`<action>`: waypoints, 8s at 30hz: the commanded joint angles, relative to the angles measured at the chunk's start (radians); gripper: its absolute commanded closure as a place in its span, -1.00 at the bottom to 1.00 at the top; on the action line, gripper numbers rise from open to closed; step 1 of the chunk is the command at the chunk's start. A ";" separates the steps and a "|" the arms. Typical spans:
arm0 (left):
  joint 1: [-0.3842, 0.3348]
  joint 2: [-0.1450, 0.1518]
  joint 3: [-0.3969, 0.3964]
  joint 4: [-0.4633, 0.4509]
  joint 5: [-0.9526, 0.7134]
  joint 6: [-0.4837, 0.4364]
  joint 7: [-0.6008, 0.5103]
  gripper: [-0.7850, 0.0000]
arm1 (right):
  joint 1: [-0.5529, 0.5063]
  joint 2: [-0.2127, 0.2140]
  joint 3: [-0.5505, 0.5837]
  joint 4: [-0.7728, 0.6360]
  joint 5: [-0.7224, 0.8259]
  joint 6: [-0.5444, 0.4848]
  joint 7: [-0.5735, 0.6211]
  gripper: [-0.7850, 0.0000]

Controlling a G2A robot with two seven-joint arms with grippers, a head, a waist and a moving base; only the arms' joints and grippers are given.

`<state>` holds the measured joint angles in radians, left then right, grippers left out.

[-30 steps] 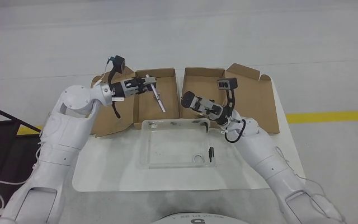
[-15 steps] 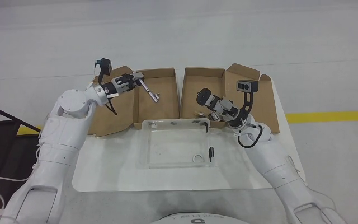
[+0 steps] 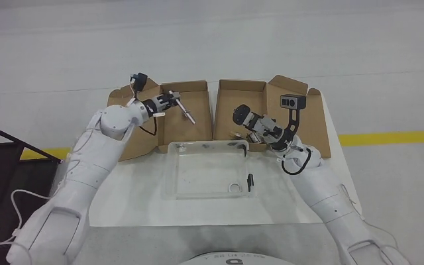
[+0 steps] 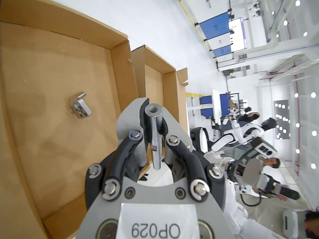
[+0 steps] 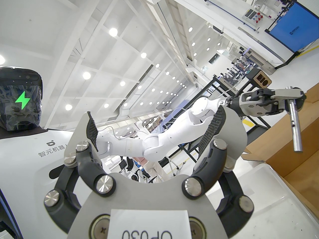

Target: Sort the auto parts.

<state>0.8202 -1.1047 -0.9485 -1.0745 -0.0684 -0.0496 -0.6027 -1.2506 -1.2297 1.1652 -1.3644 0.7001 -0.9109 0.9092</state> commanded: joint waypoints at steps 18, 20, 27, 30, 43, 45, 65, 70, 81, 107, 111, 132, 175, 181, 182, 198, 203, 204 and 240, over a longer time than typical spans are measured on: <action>-0.200 -0.146 0.230 0.330 0.099 0.030 -0.009 1.00 | 0.000 0.000 0.000 0.000 0.000 0.000 0.000 -1.00; -0.209 -0.157 0.238 0.351 0.102 0.031 -0.003 1.00 | 0.000 0.000 0.000 0.000 0.000 0.000 0.000 -1.00; -0.230 -0.184 0.250 0.414 0.113 0.014 -0.004 -1.00 | 0.000 0.000 0.000 0.000 0.000 0.000 0.000 -1.00; -0.231 -0.191 0.248 0.431 0.113 0.007 0.001 -1.00 | 0.000 0.000 0.000 0.000 0.000 0.000 0.000 -1.00; -0.127 -0.125 0.090 0.331 0.070 -0.215 0.006 -1.00 | 0.000 0.000 0.000 0.000 0.000 0.000 0.000 -1.00; -0.070 -0.091 0.028 0.251 0.072 -0.266 -0.012 -1.00 | 0.000 0.000 0.000 0.000 0.000 0.000 0.000 -1.00; 0.061 -0.029 -0.084 0.037 0.153 -0.330 -0.020 -1.00 | 0.000 0.000 0.000 0.000 0.000 0.000 0.000 -1.00; 0.137 -0.008 -0.133 -0.048 0.184 -0.412 0.002 -1.00 | 0.000 0.000 0.000 0.000 0.000 0.000 0.000 -1.00; 0.379 0.047 -0.315 -0.369 0.319 -0.619 0.105 -1.00 | 0.000 0.000 0.000 0.000 0.000 0.000 0.000 -1.00; 0.379 0.047 -0.315 -0.369 0.319 -0.619 0.105 -1.00 | -0.049 0.035 0.054 -0.216 -0.731 0.485 -0.138 -1.00; 0.379 0.047 -0.315 -0.369 0.319 -0.619 0.105 -1.00 | -0.039 0.044 0.039 -0.220 -0.812 0.606 -0.043 -1.00; 0.379 0.047 -0.315 -0.369 0.319 -0.619 0.105 -1.00 | -0.044 0.056 -0.071 -0.310 -1.085 0.770 0.045 -1.00; 0.379 0.047 -0.315 -0.369 0.319 -0.619 0.105 -1.00 | 0.001 0.081 -0.253 -0.462 -1.532 0.871 0.405 0.47; 0.379 0.047 -0.315 -0.369 0.319 -0.619 0.105 -1.00 | 0.022 0.080 -0.274 -0.437 -1.534 0.848 0.429 0.48; 0.379 0.047 -0.315 -0.369 0.319 -0.619 0.105 -1.00 | 0.025 0.080 -0.278 -0.435 -1.539 0.845 0.431 0.47; 0.379 0.047 -0.315 -0.369 0.319 -0.619 0.105 -1.00 | 0.015 0.091 -0.306 -0.433 -1.565 0.781 0.464 0.53; 0.379 0.047 -0.315 -0.369 0.319 -0.619 0.105 -1.00 | 0.015 0.093 -0.312 -0.427 -1.578 0.787 0.463 0.55; 0.379 0.047 -0.315 -0.369 0.319 -0.619 0.105 -1.00 | 0.016 0.093 -0.313 -0.425 -1.581 0.793 0.460 0.54; 0.379 0.047 -0.315 -0.369 0.319 -0.619 0.105 -1.00 | 0.010 0.108 -0.301 -0.423 -1.600 0.786 0.488 0.79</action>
<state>1.1993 -1.0577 -1.2638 -1.4439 0.2502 -0.6681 -0.4975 -1.2431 -1.1205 0.8728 -1.7900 -0.8858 -0.1345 1.3935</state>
